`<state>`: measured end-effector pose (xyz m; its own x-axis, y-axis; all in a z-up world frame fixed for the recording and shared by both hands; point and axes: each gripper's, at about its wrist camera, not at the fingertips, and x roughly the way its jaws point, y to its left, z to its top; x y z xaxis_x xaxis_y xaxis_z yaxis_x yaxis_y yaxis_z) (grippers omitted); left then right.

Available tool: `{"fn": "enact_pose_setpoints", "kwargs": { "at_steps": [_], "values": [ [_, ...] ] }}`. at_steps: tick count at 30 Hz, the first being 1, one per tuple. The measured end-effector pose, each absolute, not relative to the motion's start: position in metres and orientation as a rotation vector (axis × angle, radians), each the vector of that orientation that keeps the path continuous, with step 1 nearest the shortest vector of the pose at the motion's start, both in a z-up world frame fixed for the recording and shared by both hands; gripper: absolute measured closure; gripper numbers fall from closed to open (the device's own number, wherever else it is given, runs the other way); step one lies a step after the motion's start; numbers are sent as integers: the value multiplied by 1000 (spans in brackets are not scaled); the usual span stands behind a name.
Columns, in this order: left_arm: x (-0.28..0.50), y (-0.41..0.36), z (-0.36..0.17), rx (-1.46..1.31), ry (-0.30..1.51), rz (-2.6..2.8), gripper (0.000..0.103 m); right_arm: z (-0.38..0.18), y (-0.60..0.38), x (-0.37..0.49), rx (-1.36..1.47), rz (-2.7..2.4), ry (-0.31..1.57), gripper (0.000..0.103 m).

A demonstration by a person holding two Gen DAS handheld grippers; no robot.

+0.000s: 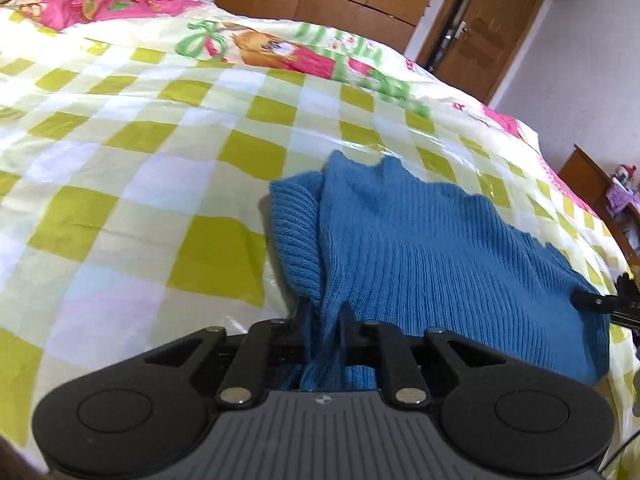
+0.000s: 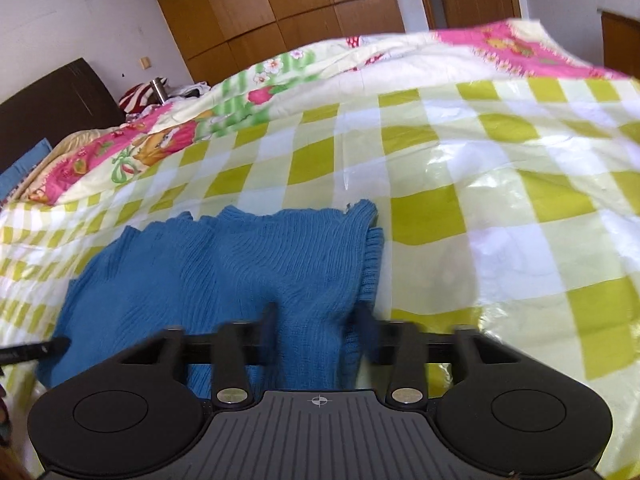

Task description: Fold small clothes

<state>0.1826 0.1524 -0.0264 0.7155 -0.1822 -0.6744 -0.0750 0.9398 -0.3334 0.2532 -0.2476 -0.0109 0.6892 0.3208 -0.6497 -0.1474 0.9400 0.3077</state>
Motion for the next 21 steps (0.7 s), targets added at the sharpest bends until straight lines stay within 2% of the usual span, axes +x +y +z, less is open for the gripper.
{"fn": "enact_pose_setpoints", "kwargs": {
  "at_steps": [4, 6, 9, 13, 18, 21],
  "values": [
    [168, 160, -25, -374, 761, -15, 78, 5, -265, 238, 329, 278, 712, 95],
    [169, 163, -36, -395, 782, 3, 77, 2, -267, 235, 293, 258, 691, 95],
    [168, 160, -30, -374, 765, 6, 77, -17, -265, 249, 253, 217, 770, 92],
    [164, 160, -19, -308, 747, 29, 77, 6, -254, 248, 135, 209, 691, 86],
    [156, 164, 2, -306, 643, 23, 77, 25, -242, 243, 14, 178, 616, 85],
    [171, 155, 7, -263, 634, -39, 76, 37, -225, 241, -10, 211, 556, 79]
  ]
}}
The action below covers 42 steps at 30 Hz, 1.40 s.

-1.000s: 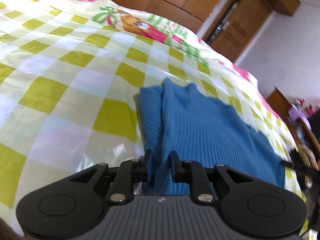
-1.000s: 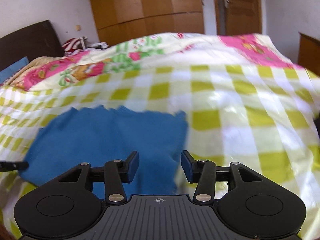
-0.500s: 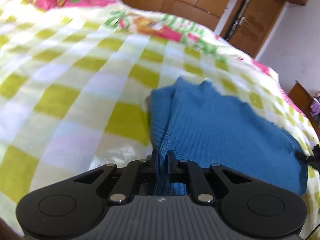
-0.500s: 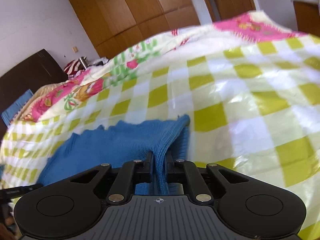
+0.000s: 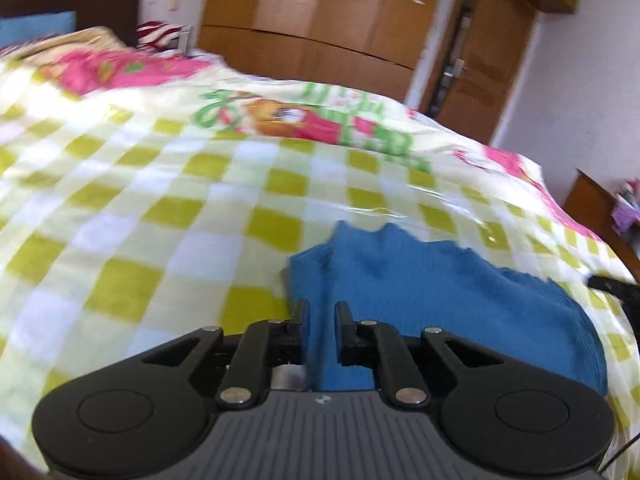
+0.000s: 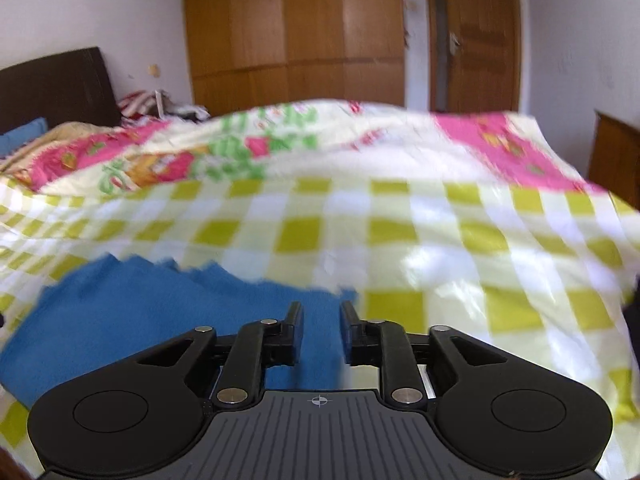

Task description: Fold small clothes

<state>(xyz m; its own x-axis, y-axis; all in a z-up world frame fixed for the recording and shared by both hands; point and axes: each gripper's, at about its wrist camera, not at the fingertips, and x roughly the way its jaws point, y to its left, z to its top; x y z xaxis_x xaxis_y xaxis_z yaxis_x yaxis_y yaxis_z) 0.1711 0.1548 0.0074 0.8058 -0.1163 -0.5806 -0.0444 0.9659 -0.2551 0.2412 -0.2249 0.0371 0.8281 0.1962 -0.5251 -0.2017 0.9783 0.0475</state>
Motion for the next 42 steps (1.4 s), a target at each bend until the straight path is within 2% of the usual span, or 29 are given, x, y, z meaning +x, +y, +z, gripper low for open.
{"fn": "enact_pose_setpoints", "kwargs": {
  "at_steps": [3, 5, 8, 11, 16, 17, 18, 19, 22, 25, 29, 31, 33, 35, 38, 42],
  "values": [
    [198, 145, -2, -228, 699, -65, 73, 41, -186, 253, -77, 341, 545, 71],
    [210, 143, -11, -220, 729, -58, 73, 36, -156, 268, -124, 447, 550, 59],
    [213, 143, -21, -214, 748, -55, 73, 28, -115, 298, -171, 551, 536, 56],
    [207, 147, -25, -219, 732, -55, 76, 14, -83, 328, -150, 628, 591, 58],
    [202, 157, -26, -281, 717, -71, 77, -14, -50, 342, -280, 663, 680, 60],
    [202, 158, -26, -285, 717, -72, 77, -14, -48, 342, -295, 670, 680, 64],
    [201, 157, -26, -285, 716, -72, 77, -13, -47, 342, -305, 676, 689, 73],
    [201, 157, -26, -286, 714, -72, 77, -11, -45, 342, -320, 683, 700, 95],
    [195, 158, -22, -295, 687, -77, 77, -1, -44, 339, -350, 688, 701, 99],
    [189, 158, -18, -277, 640, -59, 77, 17, -47, 339, -344, 665, 643, 100],
    [192, 147, -28, -228, 698, -70, 77, 23, -48, 355, -258, 581, 590, 101],
    [187, 143, -29, -194, 695, -62, 76, 6, -40, 364, -315, 529, 627, 95],
    [180, 144, -27, -178, 687, -51, 75, -4, -42, 368, -303, 486, 671, 94],
    [176, 148, -28, -189, 694, -23, 71, 4, -54, 360, -233, 479, 628, 92],
    [169, 148, -25, -192, 685, -7, 71, 20, -62, 333, -205, 504, 530, 86],
    [163, 134, -4, -128, 607, 9, 71, 5, -61, 318, -205, 572, 590, 80]
  ]
}}
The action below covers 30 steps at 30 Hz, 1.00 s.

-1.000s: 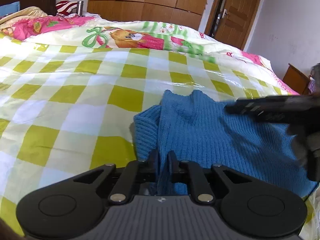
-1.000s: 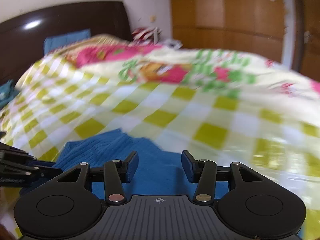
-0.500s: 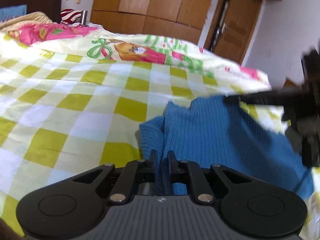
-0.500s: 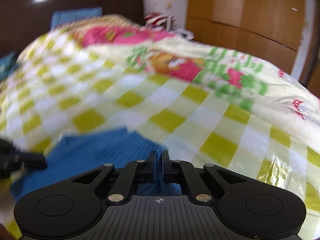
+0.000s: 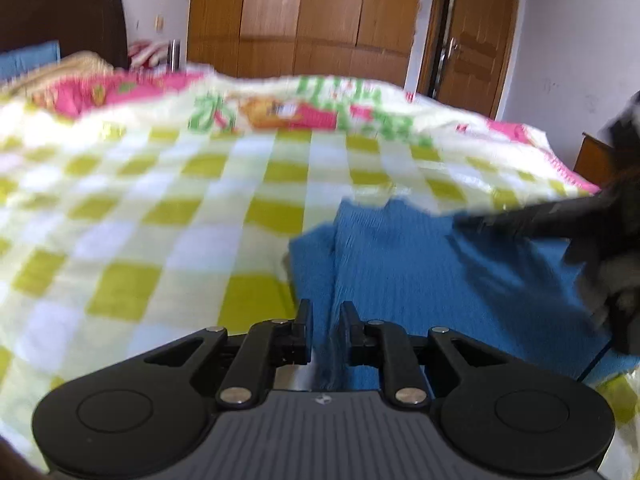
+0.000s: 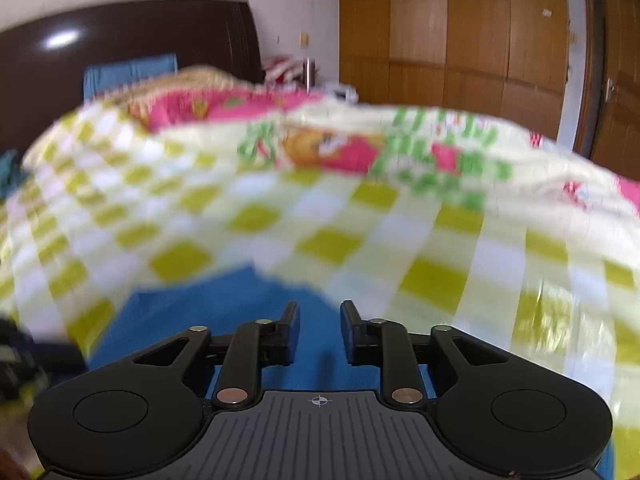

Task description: Fold small clothes

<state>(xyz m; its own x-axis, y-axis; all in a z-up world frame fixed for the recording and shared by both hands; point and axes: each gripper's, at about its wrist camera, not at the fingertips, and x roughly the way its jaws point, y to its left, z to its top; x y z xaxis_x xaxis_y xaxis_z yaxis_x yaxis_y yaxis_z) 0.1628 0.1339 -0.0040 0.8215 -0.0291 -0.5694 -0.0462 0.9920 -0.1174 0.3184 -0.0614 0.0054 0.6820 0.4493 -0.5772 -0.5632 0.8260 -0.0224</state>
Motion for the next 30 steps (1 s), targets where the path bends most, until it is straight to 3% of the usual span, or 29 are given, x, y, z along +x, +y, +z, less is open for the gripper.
{"fn": "enact_pose_setpoints", "kwargs": {
  "at_steps": [4, 7, 10, 15, 17, 23, 30],
  "values": [
    [166, 108, 15, -53, 534, -36, 71, -13, -79, 336, -71, 495, 726, 80],
    [178, 86, 15, -35, 533, -92, 71, 4, -104, 322, 8, 461, 661, 79],
    [192, 64, 6, -25, 553, -148, 71, 17, -138, 294, 44, 428, 621, 68],
    [201, 59, -26, -4, 678, -126, 71, 17, -214, 250, 104, 269, 636, 64],
    [197, 66, -30, -27, 685, -114, 71, 10, -244, 238, 178, 213, 659, 53],
    [191, 70, -25, -14, 698, -46, 71, -22, -278, 241, 367, 245, 761, 47],
    [191, 50, -6, -16, 621, -122, 71, -17, -302, 225, 572, 395, 789, 47]
  ]
}}
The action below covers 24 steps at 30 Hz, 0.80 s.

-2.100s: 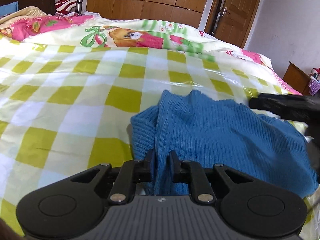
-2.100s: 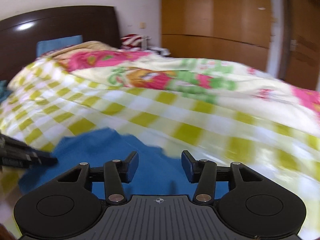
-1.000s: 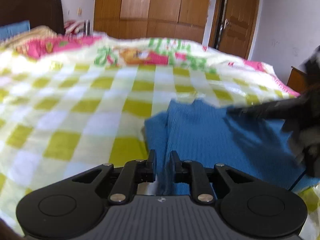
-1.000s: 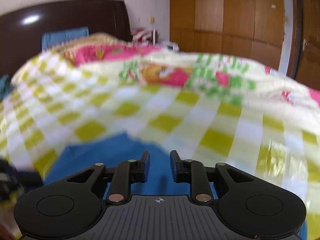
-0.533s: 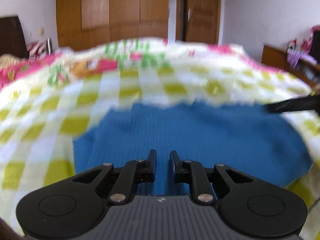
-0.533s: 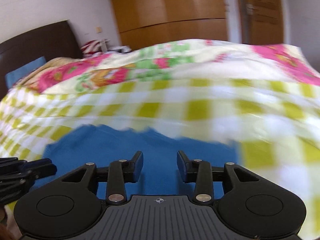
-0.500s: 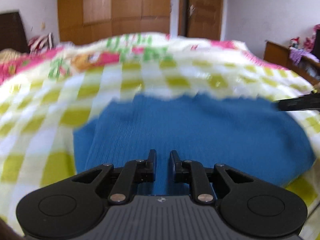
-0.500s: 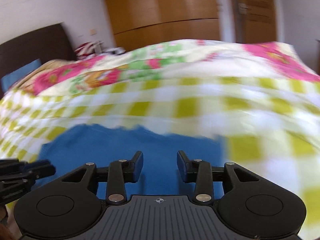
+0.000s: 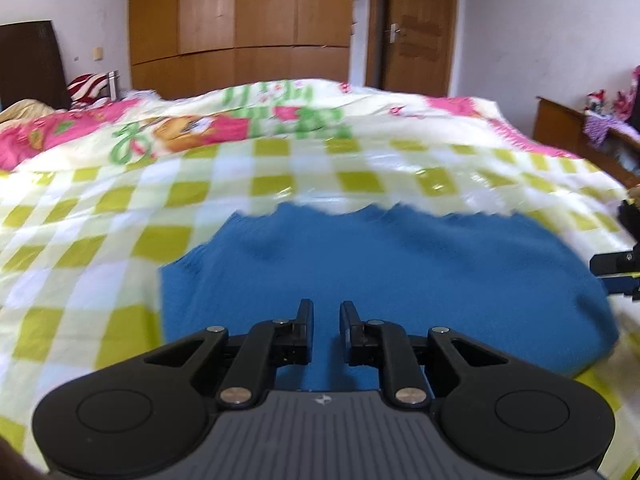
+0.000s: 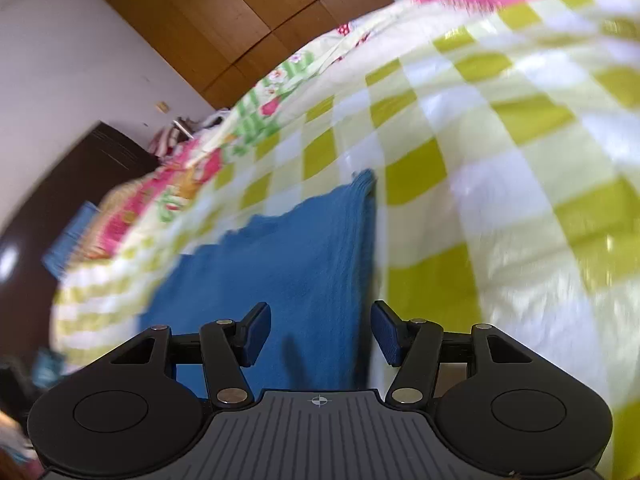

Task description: Fold small clothes

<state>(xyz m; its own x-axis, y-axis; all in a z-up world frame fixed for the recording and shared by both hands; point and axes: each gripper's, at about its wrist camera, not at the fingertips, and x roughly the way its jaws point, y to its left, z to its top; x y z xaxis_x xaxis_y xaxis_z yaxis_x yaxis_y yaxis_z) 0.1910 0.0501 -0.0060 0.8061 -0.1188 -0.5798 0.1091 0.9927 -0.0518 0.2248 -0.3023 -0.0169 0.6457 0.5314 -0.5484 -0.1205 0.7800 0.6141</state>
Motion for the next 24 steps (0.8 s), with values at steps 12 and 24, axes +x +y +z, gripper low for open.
{"fn": "enact_pose_setpoints", "kwargs": {
  "at_steps": [12, 24],
  "values": [
    [197, 34, -13, -25, 633, -170, 71, -37, -274, 149, 851, 329, 860, 47],
    [196, 45, -22, -102, 607, -149, 71, -57, -236, 189, 986, 126, 620, 47]
  ]
}}
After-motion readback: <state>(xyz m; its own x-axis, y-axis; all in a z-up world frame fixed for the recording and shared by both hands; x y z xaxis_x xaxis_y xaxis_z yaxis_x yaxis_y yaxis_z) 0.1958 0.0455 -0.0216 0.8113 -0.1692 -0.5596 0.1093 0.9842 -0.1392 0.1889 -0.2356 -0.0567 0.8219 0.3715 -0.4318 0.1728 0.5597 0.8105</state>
